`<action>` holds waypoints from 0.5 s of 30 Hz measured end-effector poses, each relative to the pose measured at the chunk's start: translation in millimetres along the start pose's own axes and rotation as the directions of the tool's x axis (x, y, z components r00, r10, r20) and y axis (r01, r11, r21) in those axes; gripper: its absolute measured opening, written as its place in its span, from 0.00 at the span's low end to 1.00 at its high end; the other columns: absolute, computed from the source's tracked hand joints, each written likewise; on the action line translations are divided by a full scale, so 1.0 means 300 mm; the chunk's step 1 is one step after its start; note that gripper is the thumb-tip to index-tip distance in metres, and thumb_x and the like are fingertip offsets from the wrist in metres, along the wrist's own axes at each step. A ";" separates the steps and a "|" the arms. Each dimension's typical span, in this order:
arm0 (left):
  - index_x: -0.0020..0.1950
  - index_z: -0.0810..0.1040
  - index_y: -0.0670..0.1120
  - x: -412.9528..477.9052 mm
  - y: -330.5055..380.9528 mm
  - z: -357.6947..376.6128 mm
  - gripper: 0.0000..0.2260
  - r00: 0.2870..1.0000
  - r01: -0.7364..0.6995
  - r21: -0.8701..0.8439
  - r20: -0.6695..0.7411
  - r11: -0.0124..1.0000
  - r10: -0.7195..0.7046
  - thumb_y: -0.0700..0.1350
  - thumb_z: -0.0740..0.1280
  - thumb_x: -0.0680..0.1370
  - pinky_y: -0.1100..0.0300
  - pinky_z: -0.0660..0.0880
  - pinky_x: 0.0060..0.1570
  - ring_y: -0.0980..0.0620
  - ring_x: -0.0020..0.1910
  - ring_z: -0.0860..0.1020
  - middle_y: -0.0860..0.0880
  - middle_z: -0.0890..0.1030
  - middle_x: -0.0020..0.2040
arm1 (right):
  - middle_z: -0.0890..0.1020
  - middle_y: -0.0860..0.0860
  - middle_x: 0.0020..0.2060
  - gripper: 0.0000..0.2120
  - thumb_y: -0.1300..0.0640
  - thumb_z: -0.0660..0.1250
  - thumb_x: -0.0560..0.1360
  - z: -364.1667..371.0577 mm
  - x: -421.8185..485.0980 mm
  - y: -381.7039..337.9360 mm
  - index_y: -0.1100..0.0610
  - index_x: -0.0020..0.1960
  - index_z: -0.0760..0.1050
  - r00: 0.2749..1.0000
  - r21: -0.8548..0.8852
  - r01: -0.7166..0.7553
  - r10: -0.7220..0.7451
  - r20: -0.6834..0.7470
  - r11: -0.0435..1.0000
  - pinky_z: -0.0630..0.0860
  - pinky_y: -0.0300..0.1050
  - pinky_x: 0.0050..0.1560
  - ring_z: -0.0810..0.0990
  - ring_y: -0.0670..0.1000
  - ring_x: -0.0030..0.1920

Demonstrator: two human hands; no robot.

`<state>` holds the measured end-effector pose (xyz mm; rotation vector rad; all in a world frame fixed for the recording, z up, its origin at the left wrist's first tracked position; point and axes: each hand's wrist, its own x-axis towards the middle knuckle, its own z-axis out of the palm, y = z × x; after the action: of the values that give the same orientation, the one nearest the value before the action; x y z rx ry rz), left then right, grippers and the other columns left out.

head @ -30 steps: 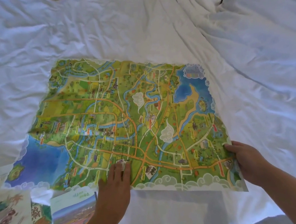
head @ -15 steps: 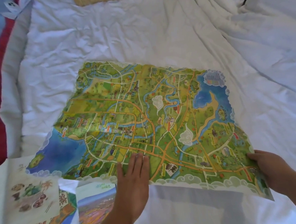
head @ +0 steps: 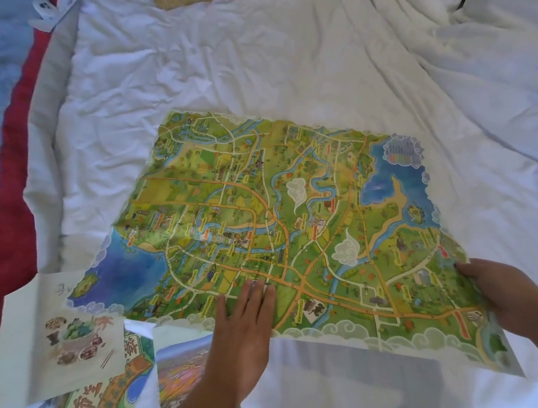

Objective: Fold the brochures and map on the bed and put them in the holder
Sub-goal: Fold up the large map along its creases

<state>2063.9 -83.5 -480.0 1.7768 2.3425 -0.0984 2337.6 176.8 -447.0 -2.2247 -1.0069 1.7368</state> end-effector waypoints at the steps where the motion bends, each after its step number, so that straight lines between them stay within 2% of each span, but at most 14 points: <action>1: 0.65 0.78 0.40 0.003 0.000 -0.010 0.34 1.000 -0.006 -0.017 -0.003 1.000 0.006 0.35 0.76 0.59 0.34 0.76 0.52 0.40 0.64 0.77 0.41 0.79 0.64 | 0.84 0.63 0.45 0.06 0.57 0.66 0.79 -0.002 0.003 -0.003 0.60 0.50 0.77 1.000 0.002 0.013 -0.013 -0.008 1.000 0.76 0.73 0.51 0.84 0.65 0.43; 5: 0.68 0.76 0.40 0.003 -0.010 -0.016 0.34 1.000 -0.011 -0.042 0.001 0.999 0.011 0.31 0.72 0.61 0.36 0.75 0.55 0.40 0.65 0.76 0.41 0.77 0.66 | 0.84 0.62 0.44 0.05 0.58 0.66 0.79 -0.003 0.009 -0.009 0.59 0.48 0.78 0.999 0.015 0.034 -0.033 -0.032 0.999 0.79 0.67 0.49 0.84 0.62 0.41; 6: 0.71 0.73 0.40 -0.001 -0.018 -0.009 0.33 1.000 -0.006 -0.053 0.030 0.999 0.007 0.31 0.69 0.65 0.37 0.74 0.59 0.41 0.68 0.73 0.41 0.75 0.69 | 0.84 0.62 0.45 0.05 0.57 0.66 0.79 -0.002 0.010 -0.007 0.59 0.48 0.78 0.999 0.012 0.034 -0.033 -0.030 0.999 0.79 0.65 0.48 0.84 0.62 0.42; 8: 0.77 0.60 0.44 -0.010 -0.048 0.015 0.31 0.992 0.041 -0.016 0.123 0.999 -0.038 0.34 0.61 0.74 0.42 0.65 0.68 0.45 0.76 0.62 0.44 0.63 0.76 | 0.84 0.62 0.46 0.06 0.57 0.66 0.79 -0.006 0.019 -0.002 0.59 0.49 0.78 0.999 -0.006 0.044 -0.045 -0.022 0.999 0.79 0.64 0.48 0.83 0.63 0.44; 10: 0.79 0.50 0.48 -0.024 -0.090 0.046 0.31 0.963 0.121 0.020 0.242 0.993 -0.122 0.37 0.57 0.78 0.47 0.60 0.71 0.48 0.78 0.55 0.47 0.55 0.79 | 0.83 0.62 0.47 0.06 0.57 0.66 0.79 -0.010 0.023 -0.003 0.60 0.50 0.78 0.998 -0.029 0.054 -0.055 -0.024 0.998 0.79 0.65 0.50 0.83 0.64 0.46; 15: 0.80 0.48 0.49 -0.067 -0.225 0.074 0.32 0.886 0.313 0.003 0.358 0.950 -0.293 0.42 0.59 0.78 0.47 0.58 0.73 0.45 0.78 0.53 0.46 0.52 0.80 | 0.84 0.62 0.48 0.09 0.57 0.66 0.79 -0.031 0.065 0.009 0.61 0.56 0.78 0.995 -0.067 0.084 -0.087 -0.044 0.994 0.81 0.66 0.44 0.84 0.64 0.46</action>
<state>2007.0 -124.9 -502.3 1.2277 2.3024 -0.3658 2349.1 188.6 -461.2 -2.2141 -1.1459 1.6319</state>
